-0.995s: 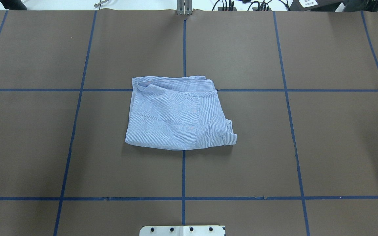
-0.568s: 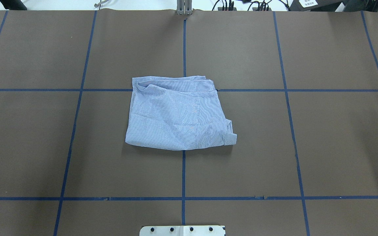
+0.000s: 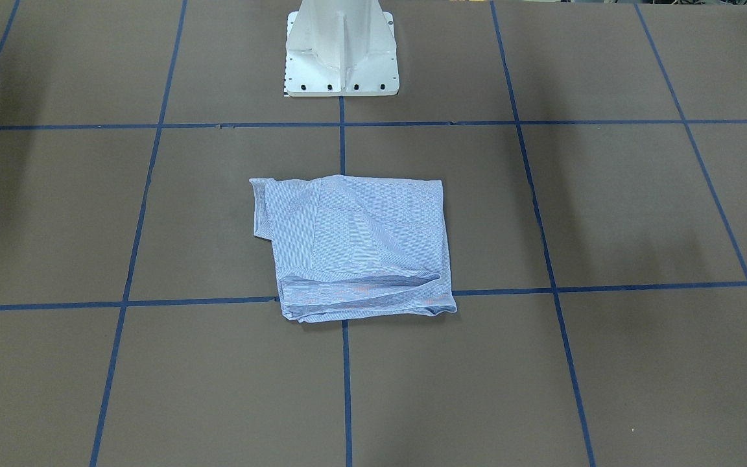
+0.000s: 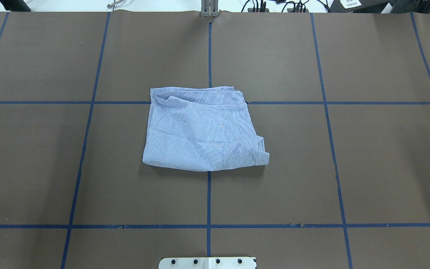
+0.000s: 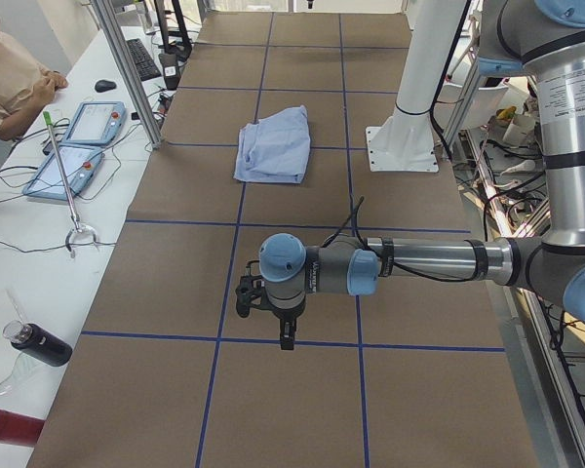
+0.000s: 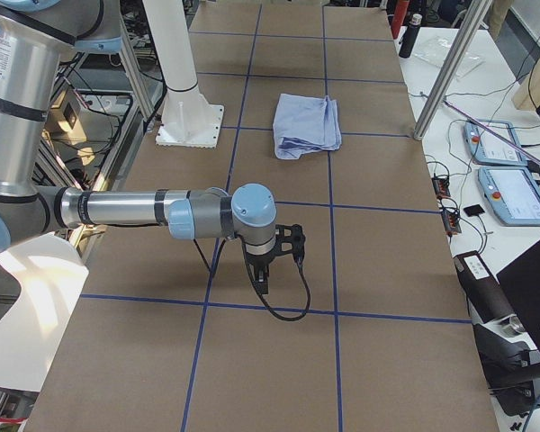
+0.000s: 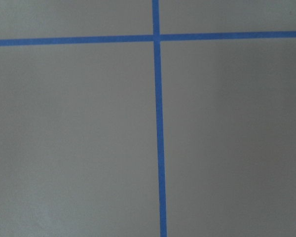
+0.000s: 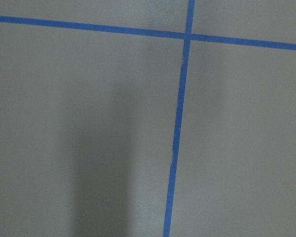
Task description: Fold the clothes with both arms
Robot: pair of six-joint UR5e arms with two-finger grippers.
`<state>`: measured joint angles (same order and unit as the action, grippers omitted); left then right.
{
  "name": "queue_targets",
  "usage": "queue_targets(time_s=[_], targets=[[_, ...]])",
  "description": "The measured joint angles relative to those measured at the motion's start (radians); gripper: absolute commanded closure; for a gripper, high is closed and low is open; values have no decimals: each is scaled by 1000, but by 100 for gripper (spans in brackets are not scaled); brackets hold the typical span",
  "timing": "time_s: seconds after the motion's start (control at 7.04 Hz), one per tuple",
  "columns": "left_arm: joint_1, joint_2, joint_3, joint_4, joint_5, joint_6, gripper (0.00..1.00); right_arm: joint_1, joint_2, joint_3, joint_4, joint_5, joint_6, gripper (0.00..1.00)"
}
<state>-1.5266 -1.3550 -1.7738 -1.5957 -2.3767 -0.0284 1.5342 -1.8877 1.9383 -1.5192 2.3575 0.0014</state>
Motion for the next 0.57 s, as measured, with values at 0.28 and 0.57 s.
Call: queue_targets(time_s=[0.28, 0.57], targets=[[0, 0, 17, -2, 0, 1, 0, 0, -2, -1, 1, 0, 0, 0], [0, 0, 21, -1, 1, 1, 0, 0, -3, -1, 1, 0, 0, 0]])
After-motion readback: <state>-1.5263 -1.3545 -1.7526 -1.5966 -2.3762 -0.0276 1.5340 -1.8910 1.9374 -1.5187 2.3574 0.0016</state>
